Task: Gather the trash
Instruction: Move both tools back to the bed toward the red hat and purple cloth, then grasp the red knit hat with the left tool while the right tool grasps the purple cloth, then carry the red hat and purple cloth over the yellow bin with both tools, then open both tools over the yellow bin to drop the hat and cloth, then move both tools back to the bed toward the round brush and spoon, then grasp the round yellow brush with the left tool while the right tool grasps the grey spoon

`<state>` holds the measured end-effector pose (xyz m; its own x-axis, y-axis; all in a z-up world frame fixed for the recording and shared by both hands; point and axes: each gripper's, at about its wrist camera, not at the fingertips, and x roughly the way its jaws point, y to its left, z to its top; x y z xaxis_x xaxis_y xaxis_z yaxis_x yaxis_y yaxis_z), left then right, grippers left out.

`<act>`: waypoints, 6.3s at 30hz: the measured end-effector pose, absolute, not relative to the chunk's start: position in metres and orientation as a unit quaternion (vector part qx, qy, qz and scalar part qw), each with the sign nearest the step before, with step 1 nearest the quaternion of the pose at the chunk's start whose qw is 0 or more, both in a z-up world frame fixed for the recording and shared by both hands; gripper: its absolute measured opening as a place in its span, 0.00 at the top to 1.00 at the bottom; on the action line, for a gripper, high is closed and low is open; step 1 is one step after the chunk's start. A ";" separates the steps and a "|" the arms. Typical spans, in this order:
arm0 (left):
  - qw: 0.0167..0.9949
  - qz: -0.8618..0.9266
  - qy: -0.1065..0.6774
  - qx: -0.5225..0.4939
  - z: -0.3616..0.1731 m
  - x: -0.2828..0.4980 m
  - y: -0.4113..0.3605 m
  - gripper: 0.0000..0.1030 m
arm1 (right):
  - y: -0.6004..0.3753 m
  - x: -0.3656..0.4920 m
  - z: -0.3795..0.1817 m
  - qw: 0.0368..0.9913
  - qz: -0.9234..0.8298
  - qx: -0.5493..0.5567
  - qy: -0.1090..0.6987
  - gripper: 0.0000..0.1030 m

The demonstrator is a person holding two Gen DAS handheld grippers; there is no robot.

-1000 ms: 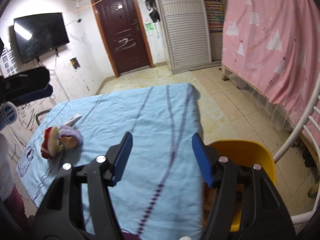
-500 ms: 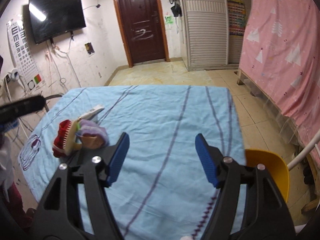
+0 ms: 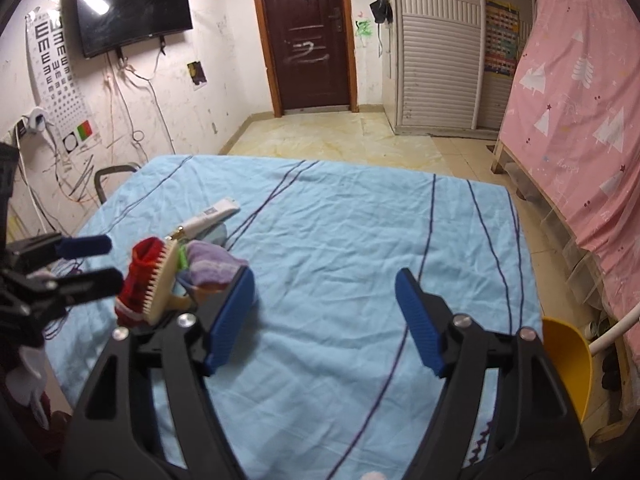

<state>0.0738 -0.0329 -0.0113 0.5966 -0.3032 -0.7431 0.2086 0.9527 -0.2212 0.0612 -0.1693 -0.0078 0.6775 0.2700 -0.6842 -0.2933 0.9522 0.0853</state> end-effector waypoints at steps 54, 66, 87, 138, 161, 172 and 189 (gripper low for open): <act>0.913 -0.117 0.373 -0.117 0.004 0.056 0.007 0.89 | -0.118 0.061 -0.006 0.894 0.235 -0.019 0.381 0.74; 0.917 -0.137 0.366 -0.074 0.022 0.053 -0.044 0.89 | -0.190 0.040 0.017 0.923 0.188 0.024 0.335 0.74; 0.907 -0.226 0.356 0.016 0.050 0.057 -0.192 0.88 | -0.354 0.001 0.020 0.954 0.034 0.097 0.283 0.74; 0.865 -0.295 0.404 0.052 0.019 0.101 -0.367 0.50 | -0.443 -0.014 0.005 0.947 -0.046 0.188 0.256 0.32; 0.894 -0.244 0.375 -0.007 0.045 0.105 -0.252 0.49 | -0.356 0.006 0.030 0.955 0.006 0.139 0.263 0.09; 0.916 -0.186 0.355 -0.029 0.048 0.095 -0.188 0.33 | -0.312 0.012 0.035 0.955 0.032 0.105 0.277 0.07; 0.919 -0.096 0.382 -0.016 0.008 0.085 -0.086 0.32 | -0.242 0.025 0.027 0.946 0.085 0.056 0.308 0.06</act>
